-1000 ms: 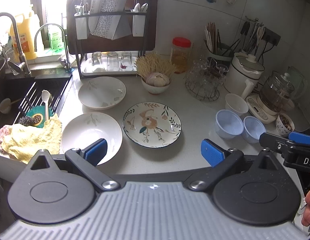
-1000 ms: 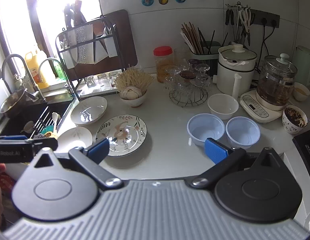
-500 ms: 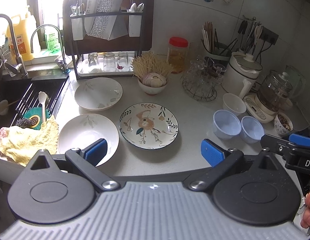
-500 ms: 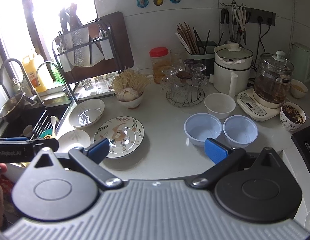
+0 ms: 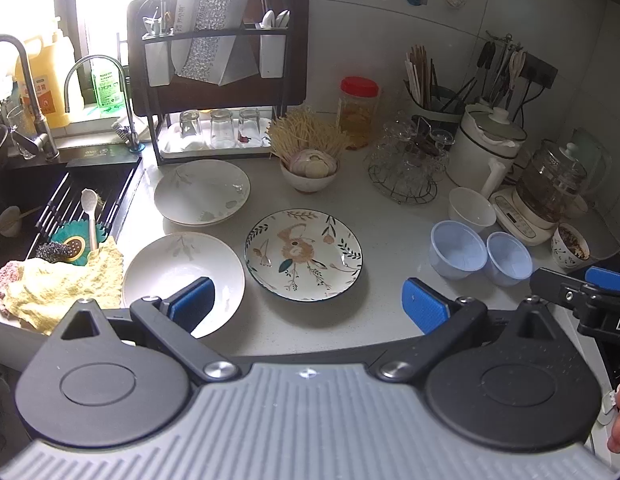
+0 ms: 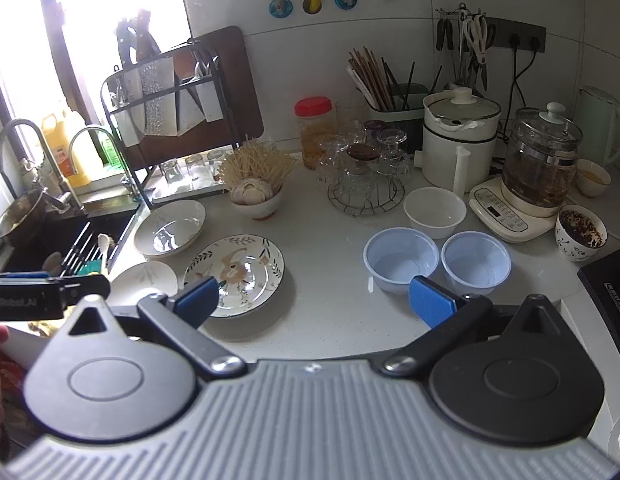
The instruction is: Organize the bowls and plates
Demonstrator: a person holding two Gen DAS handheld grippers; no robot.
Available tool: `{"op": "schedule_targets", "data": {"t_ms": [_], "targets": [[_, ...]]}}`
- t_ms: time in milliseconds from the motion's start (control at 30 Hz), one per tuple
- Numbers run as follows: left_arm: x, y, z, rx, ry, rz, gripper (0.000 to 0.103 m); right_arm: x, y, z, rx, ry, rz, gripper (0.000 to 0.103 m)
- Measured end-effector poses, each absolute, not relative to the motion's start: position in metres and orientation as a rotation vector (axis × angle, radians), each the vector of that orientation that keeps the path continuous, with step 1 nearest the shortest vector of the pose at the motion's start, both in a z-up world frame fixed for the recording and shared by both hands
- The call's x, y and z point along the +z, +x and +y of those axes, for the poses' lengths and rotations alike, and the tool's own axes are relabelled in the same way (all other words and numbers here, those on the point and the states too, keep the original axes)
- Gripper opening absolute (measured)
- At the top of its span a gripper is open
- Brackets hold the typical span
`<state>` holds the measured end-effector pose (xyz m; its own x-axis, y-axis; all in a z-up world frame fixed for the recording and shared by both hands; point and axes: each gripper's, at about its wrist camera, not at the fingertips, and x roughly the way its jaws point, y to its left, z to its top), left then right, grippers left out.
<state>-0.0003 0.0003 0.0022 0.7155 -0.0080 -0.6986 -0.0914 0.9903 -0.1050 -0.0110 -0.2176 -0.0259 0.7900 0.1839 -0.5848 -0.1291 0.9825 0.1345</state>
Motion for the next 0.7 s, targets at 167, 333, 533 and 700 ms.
{"op": "schedule_targets", "data": {"t_ms": [167,333,533,700], "targets": [[-0.001,-0.003,0.004,0.052,-0.141,0.787,0.101,-0.028,-0.014,-0.218,0.171,0.093,0.639,0.103],[-0.002,-0.005,0.004,0.052,-0.137,0.787,0.101,-0.032,-0.015,-0.218,0.171,0.107,0.647,0.103],[-0.004,-0.009,0.003,0.053,-0.139,0.795,0.101,-0.031,-0.019,-0.216,0.177,0.103,0.64,0.103],[-0.004,-0.012,0.004,0.056,-0.146,0.793,0.101,-0.032,-0.021,-0.215,0.184,0.104,0.641,0.103]]}}
